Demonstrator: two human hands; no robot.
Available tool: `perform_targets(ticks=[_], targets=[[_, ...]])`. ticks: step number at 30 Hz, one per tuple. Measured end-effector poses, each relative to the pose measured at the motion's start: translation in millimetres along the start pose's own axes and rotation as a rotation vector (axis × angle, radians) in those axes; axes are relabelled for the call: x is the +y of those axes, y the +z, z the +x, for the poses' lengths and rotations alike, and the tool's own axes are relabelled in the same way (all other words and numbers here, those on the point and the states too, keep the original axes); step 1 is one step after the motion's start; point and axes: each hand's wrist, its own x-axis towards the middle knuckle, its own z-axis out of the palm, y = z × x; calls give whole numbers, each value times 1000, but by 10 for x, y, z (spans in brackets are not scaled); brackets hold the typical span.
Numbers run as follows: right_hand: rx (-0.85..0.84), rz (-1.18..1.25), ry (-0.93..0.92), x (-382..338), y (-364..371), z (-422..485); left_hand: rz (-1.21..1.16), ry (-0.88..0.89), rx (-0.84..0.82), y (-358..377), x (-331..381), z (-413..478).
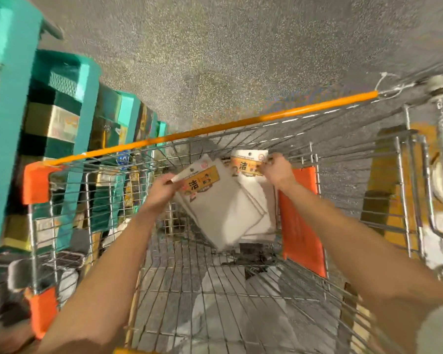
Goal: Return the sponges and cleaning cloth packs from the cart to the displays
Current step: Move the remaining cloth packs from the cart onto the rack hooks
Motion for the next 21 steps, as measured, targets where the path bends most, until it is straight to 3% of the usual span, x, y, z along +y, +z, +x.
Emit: perform_targets(ticks=[6, 11, 17, 21], targets=[[-78, -40, 38, -21, 166, 387, -279, -74, 7, -143, -81, -209], [0, -146, -20, 19, 128, 207, -425, -53, 51, -184, -202, -388], [-63, -28, -237, 101, -228, -351, -439, 37, 120, -164, -70, -763], [-82, -95, -420, -36, -541, -848, -407, 154, 152, -181, 101, -1204]])
